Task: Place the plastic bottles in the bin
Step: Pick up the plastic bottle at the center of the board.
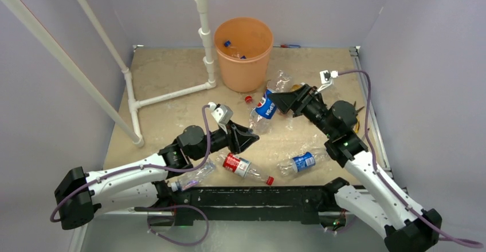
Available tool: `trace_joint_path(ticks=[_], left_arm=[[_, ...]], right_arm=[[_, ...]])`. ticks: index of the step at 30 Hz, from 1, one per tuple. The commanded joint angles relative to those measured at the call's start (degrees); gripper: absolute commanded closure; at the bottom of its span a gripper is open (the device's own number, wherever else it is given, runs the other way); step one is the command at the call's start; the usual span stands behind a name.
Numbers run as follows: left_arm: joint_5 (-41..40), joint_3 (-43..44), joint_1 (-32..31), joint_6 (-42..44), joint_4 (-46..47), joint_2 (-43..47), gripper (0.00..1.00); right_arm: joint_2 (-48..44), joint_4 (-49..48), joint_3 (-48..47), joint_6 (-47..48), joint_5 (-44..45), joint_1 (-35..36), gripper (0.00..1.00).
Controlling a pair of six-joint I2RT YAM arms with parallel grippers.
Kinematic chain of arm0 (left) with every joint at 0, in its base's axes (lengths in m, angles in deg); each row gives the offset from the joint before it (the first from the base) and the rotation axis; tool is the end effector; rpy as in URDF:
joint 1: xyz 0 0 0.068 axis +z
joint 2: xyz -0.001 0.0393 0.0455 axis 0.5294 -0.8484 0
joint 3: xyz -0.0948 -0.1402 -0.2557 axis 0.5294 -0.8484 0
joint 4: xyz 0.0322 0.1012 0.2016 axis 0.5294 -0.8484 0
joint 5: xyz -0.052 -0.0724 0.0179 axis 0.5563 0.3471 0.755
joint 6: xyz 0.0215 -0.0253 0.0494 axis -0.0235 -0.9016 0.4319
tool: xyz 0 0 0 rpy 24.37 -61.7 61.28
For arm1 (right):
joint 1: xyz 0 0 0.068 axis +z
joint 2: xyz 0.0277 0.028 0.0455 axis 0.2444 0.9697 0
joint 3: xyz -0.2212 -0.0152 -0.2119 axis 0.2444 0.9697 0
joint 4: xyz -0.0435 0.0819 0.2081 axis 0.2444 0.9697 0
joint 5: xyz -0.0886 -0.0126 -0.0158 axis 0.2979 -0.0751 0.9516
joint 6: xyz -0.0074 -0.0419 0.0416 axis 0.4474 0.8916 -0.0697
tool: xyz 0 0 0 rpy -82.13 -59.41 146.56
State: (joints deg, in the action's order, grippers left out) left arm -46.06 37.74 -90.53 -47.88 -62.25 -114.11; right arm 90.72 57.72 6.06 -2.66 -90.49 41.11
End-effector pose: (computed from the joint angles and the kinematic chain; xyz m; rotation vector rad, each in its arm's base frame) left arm 0.0933 -0.1566 0.3289 0.4976 1.6234 -1.1936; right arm 0.1202 0.0727 0.3795 0.1094 1.5690 1.2587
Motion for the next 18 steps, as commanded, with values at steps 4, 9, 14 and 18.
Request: trace_joint_path(ticks=[4, 9, 14, 18], left_arm=[[1.0, -0.5, -0.2, -0.5, 2.5, 1.1, 1.00], [1.1, -0.7, -0.2, -0.7, 2.5, 0.9, 1.00], [1.1, -0.4, -0.2, -0.5, 2.4, 0.9, 1.00], [1.2, -0.1, -0.2, -0.6, 2.3, 0.6, 1.00]], right_arm=[[2.8, -5.0, -4.2, -0.9, -3.9, 0.1, 0.12], [4.3, -6.7, -4.6, -1.3, -5.7, 0.1, 0.17], [5.3, -7.3, -4.6, -1.6, -6.8, 0.1, 0.22], [5.7, -7.1, -4.6, -1.2, -7.0, 0.1, 0.27]])
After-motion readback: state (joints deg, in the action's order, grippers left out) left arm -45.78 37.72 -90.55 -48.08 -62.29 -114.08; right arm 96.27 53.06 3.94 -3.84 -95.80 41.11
